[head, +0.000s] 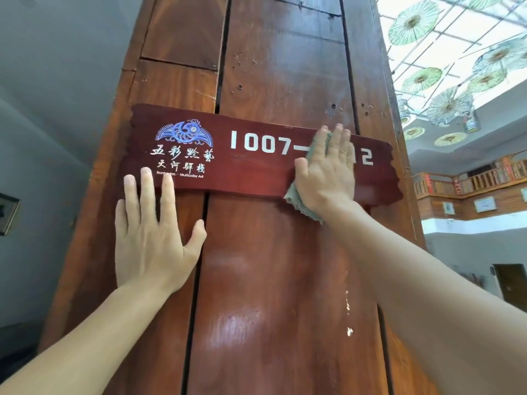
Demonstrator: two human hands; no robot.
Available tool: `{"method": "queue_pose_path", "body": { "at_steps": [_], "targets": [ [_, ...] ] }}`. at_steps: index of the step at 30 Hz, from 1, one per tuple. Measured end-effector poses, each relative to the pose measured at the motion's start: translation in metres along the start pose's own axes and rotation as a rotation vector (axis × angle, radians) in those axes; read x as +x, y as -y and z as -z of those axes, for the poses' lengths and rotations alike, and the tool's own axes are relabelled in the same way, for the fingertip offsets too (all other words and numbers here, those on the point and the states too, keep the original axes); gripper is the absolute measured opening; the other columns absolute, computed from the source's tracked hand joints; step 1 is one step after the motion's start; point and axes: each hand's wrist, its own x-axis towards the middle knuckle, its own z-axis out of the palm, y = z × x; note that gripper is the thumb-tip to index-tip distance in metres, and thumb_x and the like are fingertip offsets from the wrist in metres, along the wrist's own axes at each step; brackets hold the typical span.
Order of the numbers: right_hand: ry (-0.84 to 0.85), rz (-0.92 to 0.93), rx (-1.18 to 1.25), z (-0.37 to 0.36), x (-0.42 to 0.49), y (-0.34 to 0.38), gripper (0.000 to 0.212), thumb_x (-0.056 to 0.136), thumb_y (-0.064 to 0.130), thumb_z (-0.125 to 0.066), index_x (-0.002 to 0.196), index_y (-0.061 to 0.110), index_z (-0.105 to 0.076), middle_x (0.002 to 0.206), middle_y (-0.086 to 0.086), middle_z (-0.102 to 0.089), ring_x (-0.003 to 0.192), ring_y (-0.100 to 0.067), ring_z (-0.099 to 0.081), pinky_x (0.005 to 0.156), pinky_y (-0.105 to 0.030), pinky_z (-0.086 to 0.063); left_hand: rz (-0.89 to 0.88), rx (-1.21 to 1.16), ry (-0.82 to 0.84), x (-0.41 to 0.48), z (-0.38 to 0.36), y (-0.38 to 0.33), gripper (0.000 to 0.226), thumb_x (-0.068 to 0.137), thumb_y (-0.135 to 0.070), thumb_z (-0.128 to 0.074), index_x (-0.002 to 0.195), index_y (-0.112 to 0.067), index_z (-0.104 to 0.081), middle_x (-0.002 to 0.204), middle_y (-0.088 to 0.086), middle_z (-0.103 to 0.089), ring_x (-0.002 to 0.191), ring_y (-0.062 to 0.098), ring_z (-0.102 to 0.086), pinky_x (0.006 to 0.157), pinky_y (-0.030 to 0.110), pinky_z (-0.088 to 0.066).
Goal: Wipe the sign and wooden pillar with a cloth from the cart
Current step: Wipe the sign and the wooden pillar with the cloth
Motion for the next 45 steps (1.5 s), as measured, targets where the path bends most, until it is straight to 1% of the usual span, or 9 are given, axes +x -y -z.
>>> {"method": "queue_pose_path", "body": {
  "at_steps": [7,15,18,23,25,30,33,39,45],
  "targets": [
    [0.074,0.705,-0.065,-0.002,-0.014,0.051,0.078,0.089,0.038,-0.023,0.159,0.006,-0.008,0.169,-0.015,-0.002,0.157,-0.026,0.003,0.128,-0.042,-0.003,0.078,0.003,0.022,-0.013,0.005,0.009,0.097,0.087,-0.061,-0.037,0.157,0.000,-0.006,0.167,0.022,-0.003,0.155,0.036,-0.003,0.124,0.050,-0.017],
    [-0.003,-0.005,0.100,0.002,0.018,-0.006,0.078,0.090,0.038,-0.019,0.159,0.005,-0.002,0.169,-0.012,0.009,0.155,-0.021,0.013,0.127,-0.039,0.006,0.119,0.094,0.090,-0.011,0.007,0.006,0.097,0.089,-0.062,-0.028,0.151,0.012,-0.020,0.160,0.035,-0.017,0.151,0.045,-0.014,0.122,0.055,-0.019],
    [0.009,0.153,0.085,-0.002,0.002,0.043,0.079,0.089,0.037,-0.022,0.159,0.004,-0.002,0.169,-0.014,0.007,0.156,-0.024,0.012,0.127,-0.040,0.005,0.113,0.098,0.114,-0.010,0.011,0.005,0.096,0.090,-0.063,-0.026,0.152,0.010,-0.018,0.161,0.033,-0.016,0.152,0.044,-0.012,0.123,0.054,-0.018],
    [0.055,0.823,-0.012,-0.011,-0.033,0.081,0.077,0.088,0.031,-0.028,0.157,0.001,-0.017,0.168,-0.017,-0.010,0.156,-0.027,-0.001,0.127,-0.036,0.002,0.084,0.097,0.133,-0.016,0.014,0.010,0.095,0.090,-0.062,-0.027,0.153,0.008,-0.018,0.162,0.031,-0.016,0.153,0.042,-0.011,0.123,0.053,-0.019],
    [0.043,0.765,0.010,-0.002,-0.011,0.062,0.077,0.084,0.025,-0.031,0.155,-0.002,-0.021,0.167,-0.020,-0.012,0.156,-0.029,-0.003,0.125,-0.028,0.008,0.031,0.087,0.128,-0.019,0.014,0.014,0.093,0.091,-0.061,-0.028,0.153,0.008,-0.020,0.162,0.031,-0.017,0.153,0.042,-0.012,0.123,0.053,-0.020],
    [0.007,0.106,0.107,0.002,0.024,0.046,0.069,0.097,0.028,-0.026,0.159,0.004,-0.005,0.170,-0.013,0.004,0.156,-0.023,0.009,0.127,-0.039,0.004,0.001,0.095,0.145,-0.023,0.016,0.018,0.092,0.092,-0.060,-0.027,0.154,0.006,-0.019,0.163,0.029,-0.016,0.154,0.040,-0.011,0.123,0.052,-0.020],
    [-0.017,0.232,0.111,-0.009,0.005,0.094,0.073,0.094,0.034,-0.023,0.158,0.004,-0.006,0.169,-0.015,0.002,0.156,-0.026,0.007,0.127,-0.041,0.003,0.011,0.104,0.154,-0.020,0.018,0.015,0.093,0.091,-0.062,-0.023,0.155,0.004,-0.015,0.164,0.027,-0.013,0.154,0.039,-0.009,0.124,0.051,-0.019],
    [0.023,0.994,-0.108,-0.017,-0.032,0.125,0.076,0.091,0.038,-0.028,0.157,0.003,-0.019,0.168,-0.016,-0.015,0.156,-0.027,-0.007,0.128,-0.041,-0.009,0.006,0.088,0.163,-0.027,0.016,0.017,0.094,0.091,-0.064,-0.022,0.156,0.002,-0.014,0.165,0.025,-0.011,0.155,0.037,-0.006,0.124,0.051,-0.019],
    [0.044,0.547,0.045,-0.017,0.010,0.135,0.077,0.094,0.044,-0.023,0.160,0.008,-0.006,0.170,-0.012,0.001,0.156,-0.023,0.006,0.128,-0.042,-0.002,0.024,0.086,0.143,-0.029,0.013,0.025,0.092,0.090,-0.062,-0.027,0.156,0.002,-0.018,0.165,0.024,-0.014,0.154,0.037,-0.009,0.124,0.051,-0.020]
  ]
}}
